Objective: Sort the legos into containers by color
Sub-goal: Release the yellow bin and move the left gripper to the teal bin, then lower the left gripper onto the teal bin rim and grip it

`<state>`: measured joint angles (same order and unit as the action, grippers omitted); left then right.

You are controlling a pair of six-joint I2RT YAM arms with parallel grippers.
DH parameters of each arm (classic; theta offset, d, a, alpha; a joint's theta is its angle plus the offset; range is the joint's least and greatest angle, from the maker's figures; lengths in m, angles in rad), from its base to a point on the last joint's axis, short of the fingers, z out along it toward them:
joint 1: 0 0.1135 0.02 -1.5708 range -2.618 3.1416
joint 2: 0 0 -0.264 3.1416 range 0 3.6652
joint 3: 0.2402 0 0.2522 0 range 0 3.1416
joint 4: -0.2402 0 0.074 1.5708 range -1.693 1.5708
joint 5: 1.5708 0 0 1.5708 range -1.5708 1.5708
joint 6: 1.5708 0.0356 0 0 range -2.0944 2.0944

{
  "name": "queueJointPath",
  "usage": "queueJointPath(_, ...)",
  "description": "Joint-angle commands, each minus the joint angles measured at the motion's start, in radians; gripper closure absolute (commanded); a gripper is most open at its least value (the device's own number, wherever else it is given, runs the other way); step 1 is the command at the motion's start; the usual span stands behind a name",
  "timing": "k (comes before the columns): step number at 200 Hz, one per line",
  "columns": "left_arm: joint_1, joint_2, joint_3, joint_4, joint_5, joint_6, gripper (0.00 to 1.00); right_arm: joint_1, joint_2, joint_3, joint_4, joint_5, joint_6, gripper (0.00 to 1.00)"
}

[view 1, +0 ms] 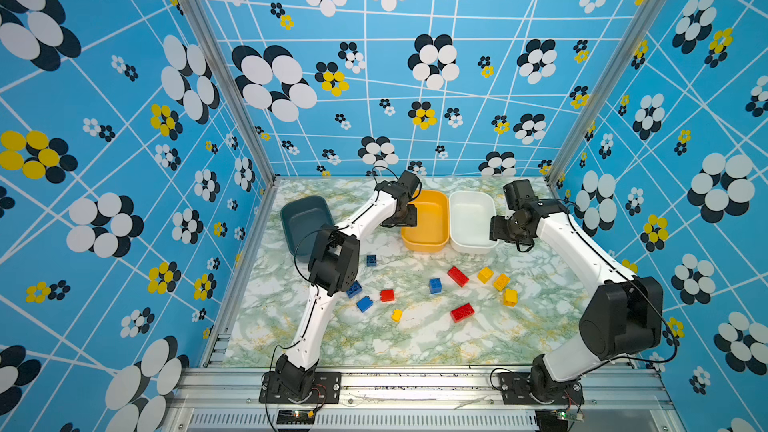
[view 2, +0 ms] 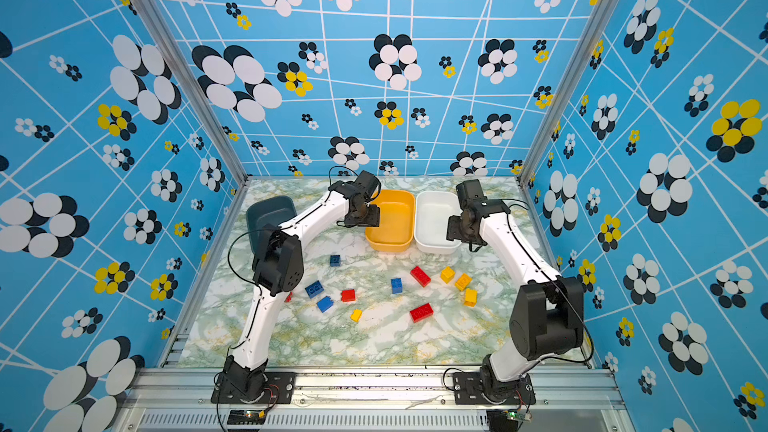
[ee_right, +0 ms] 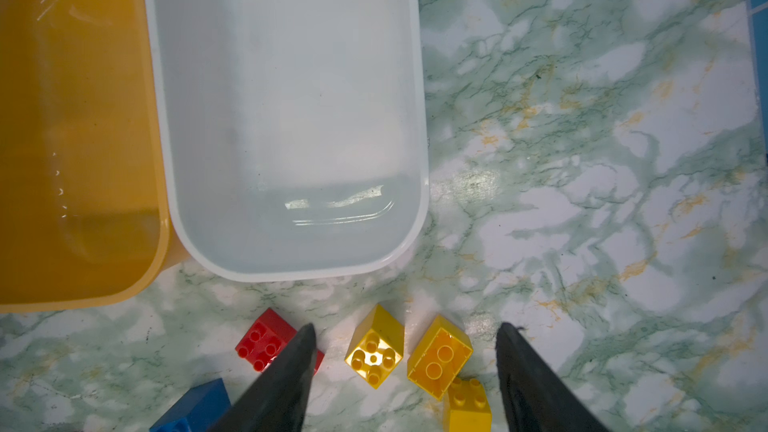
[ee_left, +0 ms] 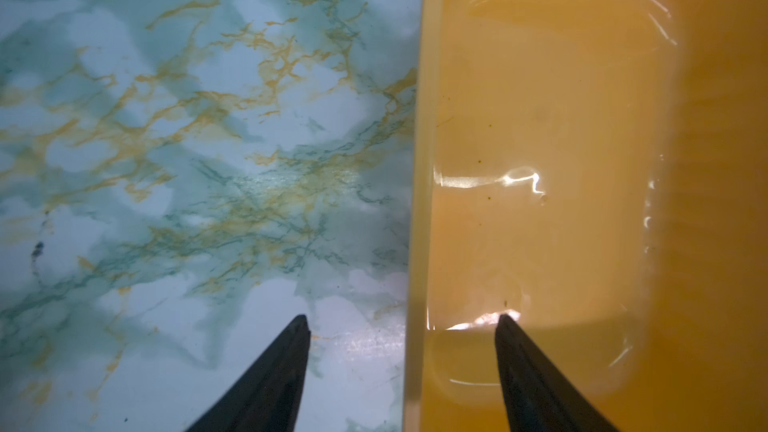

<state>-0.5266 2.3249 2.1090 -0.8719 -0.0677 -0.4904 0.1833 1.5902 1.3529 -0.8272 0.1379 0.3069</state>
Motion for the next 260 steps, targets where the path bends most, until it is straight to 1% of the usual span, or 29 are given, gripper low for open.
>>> queueJointPath(1, 0.030, -0.147, -0.084, 0.049, -0.024, -0.012, 0.23, 0.006, -0.027, 0.001, 0.000, -0.021, -0.005, 0.30)
queueJointPath(39, 0.144, -0.352, -0.348, 0.137, -0.014, -0.060, 0.19, 0.006, -0.030, 0.004, 0.003, -0.035, -0.006, 0.28)
queueJointPath(73, 0.271, -0.536, -0.562, 0.166, -0.057, -0.058, 0.19, 0.006, -0.026, 0.016, 0.007, -0.047, -0.009, 0.27)
queueJointPath(94, 0.350, -0.609, -0.650, 0.159, -0.080, -0.045, 0.19, 0.007, -0.019, 0.023, 0.012, -0.058, -0.006, 0.27)
queueJointPath(134, 0.513, -0.690, -0.787, 0.178, -0.067, -0.042, 0.20, 0.007, -0.019, 0.029, 0.014, -0.069, -0.004, 0.27)
queueJointPath(163, 0.596, -0.708, -0.834, 0.197, -0.057, -0.038, 0.21, 0.007, -0.024, 0.023, 0.013, -0.071, -0.006, 0.27)
queueJointPath(187, 0.641, -0.715, -0.849, 0.214, -0.057, -0.031, 0.21, 0.006, -0.026, 0.024, 0.011, -0.070, -0.008, 0.27)
queueJointPath(207, 0.688, -0.704, -0.851, 0.225, -0.035, -0.021, 0.22, 0.007, -0.028, 0.025, 0.009, -0.069, -0.009, 0.27)
queueJointPath(228, 0.723, -0.678, -0.840, 0.235, 0.000, 0.007, 0.25, 0.006, -0.027, 0.029, 0.008, -0.069, -0.009, 0.27)
queueJointPath(260, 0.744, -0.607, -0.812, 0.234, 0.002, 0.049, 0.29, 0.006, -0.026, 0.031, 0.008, -0.069, -0.005, 0.27)
